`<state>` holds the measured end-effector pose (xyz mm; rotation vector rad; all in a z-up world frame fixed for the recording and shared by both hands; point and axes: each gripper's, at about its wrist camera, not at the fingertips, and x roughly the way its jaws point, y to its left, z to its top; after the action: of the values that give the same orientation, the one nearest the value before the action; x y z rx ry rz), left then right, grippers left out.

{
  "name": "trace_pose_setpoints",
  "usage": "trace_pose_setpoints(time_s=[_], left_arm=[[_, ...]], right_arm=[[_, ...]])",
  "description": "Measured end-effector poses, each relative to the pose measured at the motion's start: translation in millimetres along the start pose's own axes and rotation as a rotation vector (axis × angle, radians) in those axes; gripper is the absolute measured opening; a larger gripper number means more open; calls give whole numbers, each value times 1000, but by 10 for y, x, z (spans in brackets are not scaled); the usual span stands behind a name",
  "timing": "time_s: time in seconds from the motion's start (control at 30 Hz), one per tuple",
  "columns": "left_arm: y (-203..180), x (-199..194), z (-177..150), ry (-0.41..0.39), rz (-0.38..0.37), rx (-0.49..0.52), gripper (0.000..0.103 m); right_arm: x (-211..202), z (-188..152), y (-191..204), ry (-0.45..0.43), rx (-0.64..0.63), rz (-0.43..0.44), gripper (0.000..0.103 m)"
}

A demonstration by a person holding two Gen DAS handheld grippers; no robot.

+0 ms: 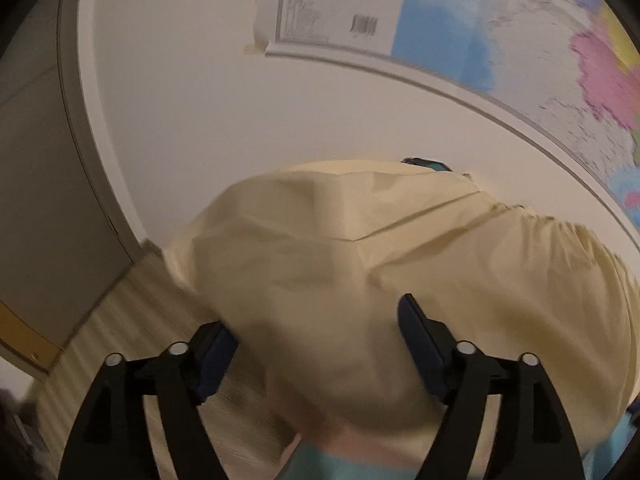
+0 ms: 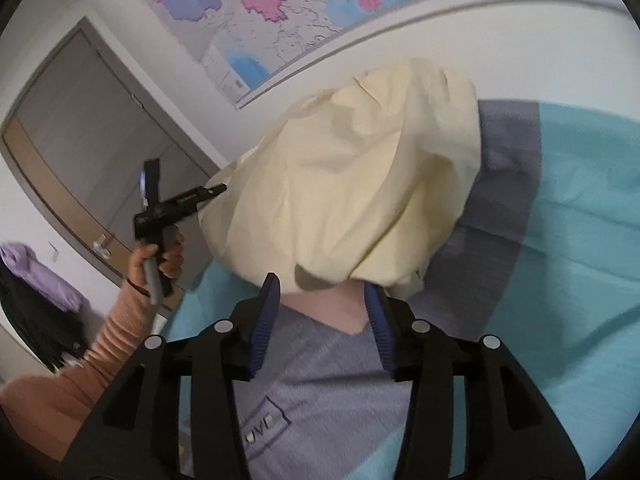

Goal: Fold large clothes
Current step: 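Lower the cream shirt onto the pink garment and open both tools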

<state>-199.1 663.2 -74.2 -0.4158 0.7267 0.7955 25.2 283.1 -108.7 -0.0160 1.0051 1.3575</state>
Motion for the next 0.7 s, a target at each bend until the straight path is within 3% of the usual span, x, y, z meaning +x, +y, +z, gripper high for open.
trace_pose_setpoints(time_s=[0.1, 0.23, 0.3, 0.43, 0.57, 0.7], left_arm=[[-27, -218, -68, -44, 6, 24, 79], [-128, -427, -127, -95, -41, 32, 81], [-251, -543, -181, -110, -83, 61, 83], [-604, -518, -259, -90, -156, 123, 85], [-862, -309, -374, -61, -164, 133, 86], [-997, -191, -502, -73, -111, 132, 88]], right_arm=[[-148, -21, 99, -16, -70, -10, 47], [-226, 155, 333, -81, -154, -17, 47], [-174, 307, 370, -114, -169, -40, 57], [95, 562, 210, -128, -101, -59, 60], [521, 640, -189, -68, 18, -131, 57], [672, 531, -409, -39, 99, -80, 58]])
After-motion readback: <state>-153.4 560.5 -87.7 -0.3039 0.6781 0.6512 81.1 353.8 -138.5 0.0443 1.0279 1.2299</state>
